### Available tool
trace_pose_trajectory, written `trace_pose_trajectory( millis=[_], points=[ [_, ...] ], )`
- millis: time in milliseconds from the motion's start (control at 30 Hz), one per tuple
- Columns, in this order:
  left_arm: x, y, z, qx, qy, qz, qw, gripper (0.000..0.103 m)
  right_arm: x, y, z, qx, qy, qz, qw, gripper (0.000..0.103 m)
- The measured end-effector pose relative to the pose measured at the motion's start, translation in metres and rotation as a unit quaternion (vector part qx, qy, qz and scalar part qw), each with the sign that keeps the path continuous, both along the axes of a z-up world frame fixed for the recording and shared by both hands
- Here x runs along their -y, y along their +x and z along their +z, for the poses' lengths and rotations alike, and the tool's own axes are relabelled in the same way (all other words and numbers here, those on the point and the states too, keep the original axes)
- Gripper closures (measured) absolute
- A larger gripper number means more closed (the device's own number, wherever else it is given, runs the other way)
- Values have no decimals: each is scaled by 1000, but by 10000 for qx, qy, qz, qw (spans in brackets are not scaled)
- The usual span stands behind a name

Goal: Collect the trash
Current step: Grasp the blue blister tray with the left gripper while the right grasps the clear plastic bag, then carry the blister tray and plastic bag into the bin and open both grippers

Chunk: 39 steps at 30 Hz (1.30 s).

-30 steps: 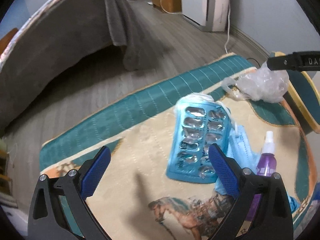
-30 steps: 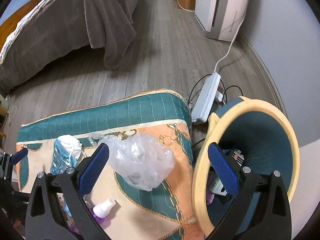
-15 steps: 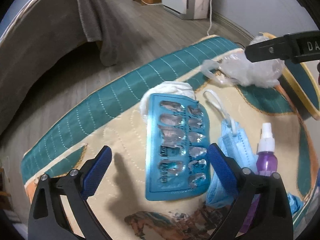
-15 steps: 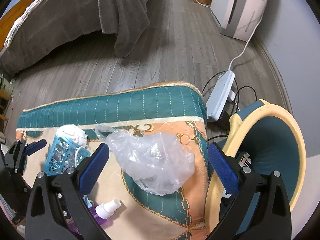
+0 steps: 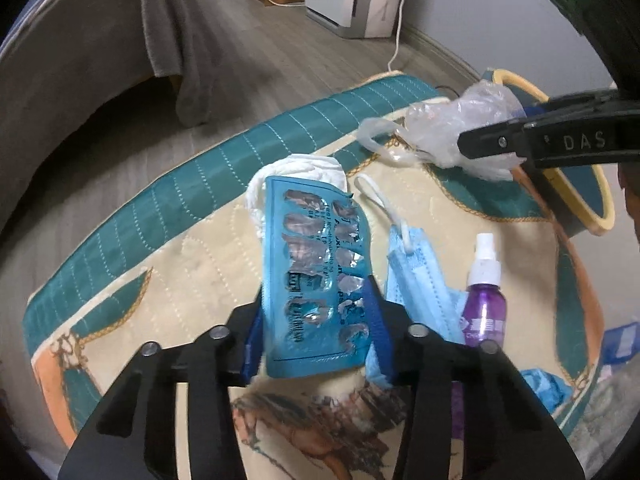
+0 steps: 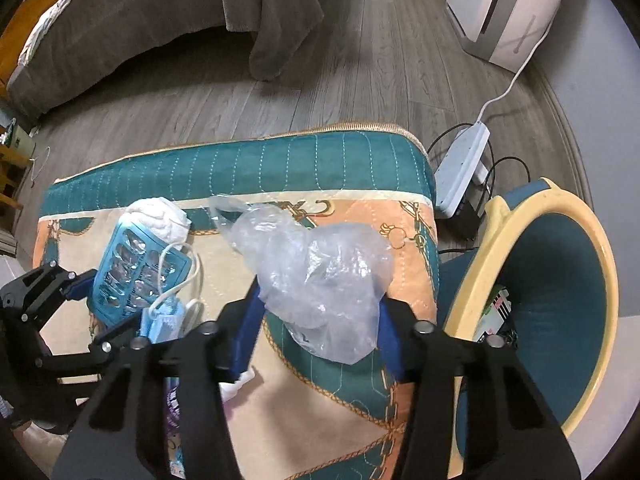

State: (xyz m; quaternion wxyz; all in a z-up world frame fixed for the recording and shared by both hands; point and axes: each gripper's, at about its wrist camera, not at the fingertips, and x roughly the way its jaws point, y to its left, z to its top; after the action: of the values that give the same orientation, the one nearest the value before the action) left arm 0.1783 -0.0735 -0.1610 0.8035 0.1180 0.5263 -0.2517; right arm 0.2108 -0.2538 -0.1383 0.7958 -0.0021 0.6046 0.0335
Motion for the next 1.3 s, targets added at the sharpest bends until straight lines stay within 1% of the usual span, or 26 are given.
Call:
trace_pose_trajectory(
  millis=[33, 100, 200, 300, 367, 633, 800, 967, 1100, 1300],
  points=[
    [-2, -1, 2, -9, -37, 34, 10000, 66, 0, -1, 3, 12, 24, -7, 10000, 61],
    [-6, -3, 9, -32, -143, 89, 9999, 75, 0, -3, 8, 48, 42, -21, 10000, 62],
    [-7, -8, 16, 9, -201, 88, 9998, 83, 2, -7, 17, 153, 84, -64, 9998, 63],
    [-7, -16, 22, 32, -266, 57, 9996, 89, 3, -12, 28, 276, 139, -97, 9995, 64],
    [-6, -20, 27, 87, -263, 36, 9996, 91, 4, -16, 35, 351, 183, -93, 9992, 64],
    [-10, -37, 57, 375, -362, 159, 9985, 91, 7, -36, 59, 594, 268, -69, 9978, 65],
    [-16, -47, 88, 699, -489, 329, 9958, 91, 14, -49, 83, 892, 305, -50, 9955, 65],
    [-9, -57, 113, 973, -631, 358, 9926, 91, 24, -60, 100, 1106, 349, -45, 9932, 65],
    [5, -61, 121, 1091, -614, 278, 9917, 91, 37, -66, 105, 1185, 266, -86, 9926, 65],
    [32, -59, 120, 1119, -579, 109, 9920, 91, 74, -68, 104, 1189, 310, -477, 9913, 65]
  ],
)
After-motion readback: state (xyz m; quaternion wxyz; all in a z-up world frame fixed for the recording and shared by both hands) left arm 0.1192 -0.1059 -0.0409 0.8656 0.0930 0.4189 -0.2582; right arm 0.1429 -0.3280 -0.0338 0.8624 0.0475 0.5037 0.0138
